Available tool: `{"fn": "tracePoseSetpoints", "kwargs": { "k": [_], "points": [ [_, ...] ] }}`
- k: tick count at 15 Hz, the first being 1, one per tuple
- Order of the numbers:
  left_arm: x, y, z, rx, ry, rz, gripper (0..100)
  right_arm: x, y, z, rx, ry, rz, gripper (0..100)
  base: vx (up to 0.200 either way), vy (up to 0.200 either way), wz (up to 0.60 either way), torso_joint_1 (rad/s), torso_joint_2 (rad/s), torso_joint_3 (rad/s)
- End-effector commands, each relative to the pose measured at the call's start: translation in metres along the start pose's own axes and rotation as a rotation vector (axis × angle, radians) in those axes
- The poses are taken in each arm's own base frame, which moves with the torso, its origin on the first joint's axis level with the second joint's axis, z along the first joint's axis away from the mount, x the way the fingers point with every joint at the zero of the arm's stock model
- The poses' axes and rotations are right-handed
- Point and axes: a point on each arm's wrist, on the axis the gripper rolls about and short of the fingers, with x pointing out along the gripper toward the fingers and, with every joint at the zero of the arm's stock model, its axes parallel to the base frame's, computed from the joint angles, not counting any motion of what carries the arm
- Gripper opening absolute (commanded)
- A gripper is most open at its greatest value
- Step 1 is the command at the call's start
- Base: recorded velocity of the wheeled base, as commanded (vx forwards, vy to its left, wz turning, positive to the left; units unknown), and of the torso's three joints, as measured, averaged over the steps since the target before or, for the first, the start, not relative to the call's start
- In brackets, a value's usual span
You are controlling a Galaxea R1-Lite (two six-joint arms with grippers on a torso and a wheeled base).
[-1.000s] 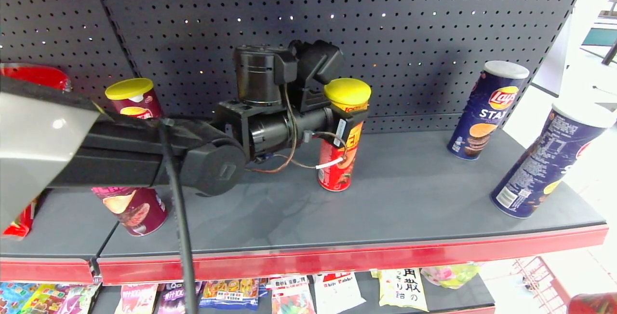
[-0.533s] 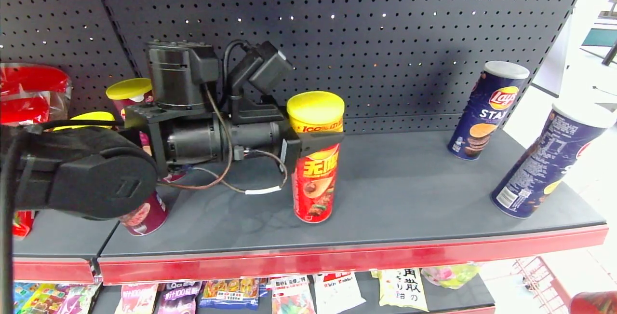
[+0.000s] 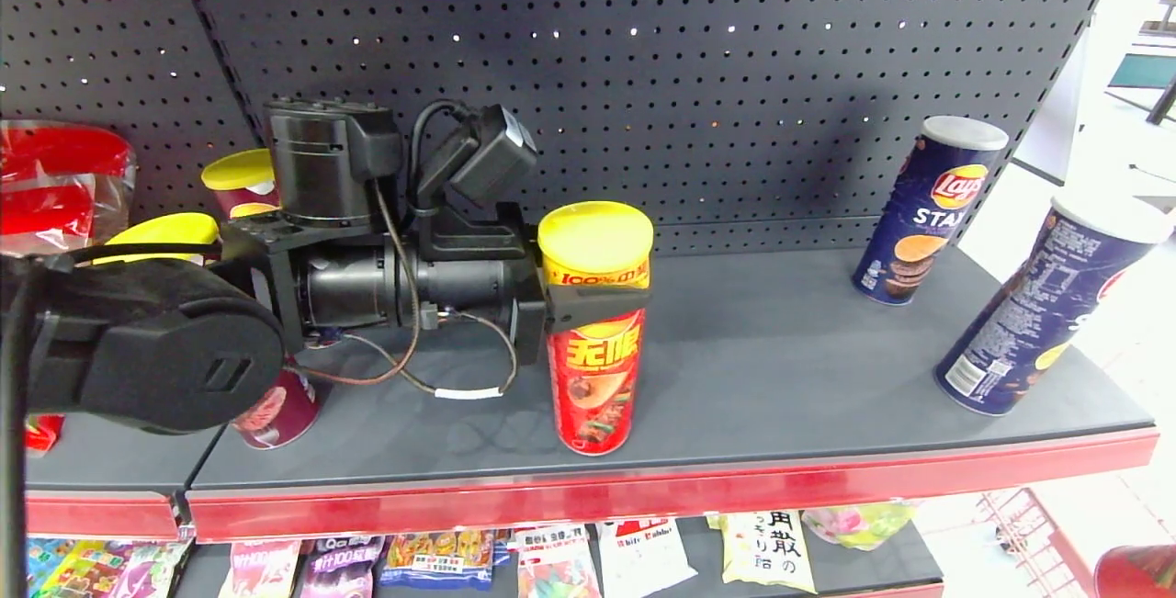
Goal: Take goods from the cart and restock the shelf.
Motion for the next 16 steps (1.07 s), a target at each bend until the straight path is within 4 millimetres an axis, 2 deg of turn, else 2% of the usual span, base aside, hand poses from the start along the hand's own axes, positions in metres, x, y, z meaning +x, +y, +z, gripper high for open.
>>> {"fn": "tracePoseSetpoints", "kwargs": {
  "k": [1,5,16],
  "points": [
    [0.007,0.006,-0.010,-0.010,0.009,-0.001,0,0.000,0.000,0.001,0.000,0.001,0.001,0,0.000,0.000,0.00,0.000,0.00,0.000],
    [0.012,0.006,-0.016,-0.017,0.008,-0.035,0,0.001,0.000,0.000,0.000,0.004,0.001,0,0.000,0.000,0.00,0.000,0.00,0.000],
    [0.009,0.002,-0.021,-0.049,0.006,-0.107,0,0.002,0.000,-0.001,-0.001,0.013,0.003,0,0.000,0.000,0.00,0.000,0.00,0.000]
  ]
}}
